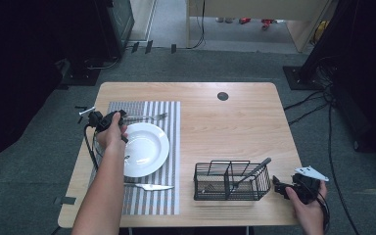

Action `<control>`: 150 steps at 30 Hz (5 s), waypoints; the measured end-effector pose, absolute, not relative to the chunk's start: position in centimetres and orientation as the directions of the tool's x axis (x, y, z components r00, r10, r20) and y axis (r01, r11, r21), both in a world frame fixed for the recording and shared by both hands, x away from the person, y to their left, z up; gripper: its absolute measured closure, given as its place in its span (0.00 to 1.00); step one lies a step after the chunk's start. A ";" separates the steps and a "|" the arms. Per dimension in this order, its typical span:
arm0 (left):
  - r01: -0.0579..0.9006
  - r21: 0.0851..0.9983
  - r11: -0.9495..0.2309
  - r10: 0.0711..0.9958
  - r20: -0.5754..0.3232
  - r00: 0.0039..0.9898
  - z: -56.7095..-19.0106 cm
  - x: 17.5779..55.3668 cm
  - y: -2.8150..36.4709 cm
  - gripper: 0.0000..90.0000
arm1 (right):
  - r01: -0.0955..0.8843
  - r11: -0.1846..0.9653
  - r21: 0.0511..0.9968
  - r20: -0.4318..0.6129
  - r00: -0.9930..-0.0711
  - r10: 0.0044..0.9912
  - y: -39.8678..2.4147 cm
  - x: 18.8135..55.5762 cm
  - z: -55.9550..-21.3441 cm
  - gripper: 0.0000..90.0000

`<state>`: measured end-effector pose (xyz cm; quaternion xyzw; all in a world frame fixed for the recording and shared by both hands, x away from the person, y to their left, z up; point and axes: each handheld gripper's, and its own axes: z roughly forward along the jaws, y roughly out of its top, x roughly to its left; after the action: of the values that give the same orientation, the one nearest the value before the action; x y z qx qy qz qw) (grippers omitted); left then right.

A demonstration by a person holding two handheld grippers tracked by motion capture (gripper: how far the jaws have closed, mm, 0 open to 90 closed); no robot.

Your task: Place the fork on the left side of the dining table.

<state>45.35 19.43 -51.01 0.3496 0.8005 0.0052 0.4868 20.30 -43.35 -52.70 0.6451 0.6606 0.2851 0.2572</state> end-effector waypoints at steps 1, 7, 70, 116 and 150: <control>0.554 0.337 0.762 0.555 -0.779 -0.290 -51.1 45.4 19.5 0.67 | 0.706 0.005 0.709 0.028 -0.035 0.999 -43.4 20.3 -52.7 0.00; 0.566 0.309 0.765 0.544 -0.781 -0.309 -51.7 45.6 19.9 0.62 | 0.706 0.006 0.709 0.028 -0.036 0.999 -43.4 20.3 -52.7 0.00; 0.664 0.679 0.314 0.895 -0.446 0.033 -45.3 42.1 19.6 0.28 | 0.706 0.006 0.708 0.027 -0.037 0.999 -43.4 20.2 -52.7 0.00; 0.505 0.858 -0.099 0.960 -0.052 0.276 -43.8 27.0 17.0 0.21 | 0.707 0.005 0.707 0.027 -0.035 0.999 -43.3 20.2 -52.7 0.00; 0.539 0.840 -0.066 0.971 -0.071 0.229 -49.3 19.6 22.9 0.20 | 0.707 0.005 0.707 0.027 -0.034 0.999 -43.3 20.2 -52.7 0.00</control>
<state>19.60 22.89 -49.28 0.6770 0.5575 0.2730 0.3954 20.25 -43.33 -52.68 0.6456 0.6607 0.2839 0.2571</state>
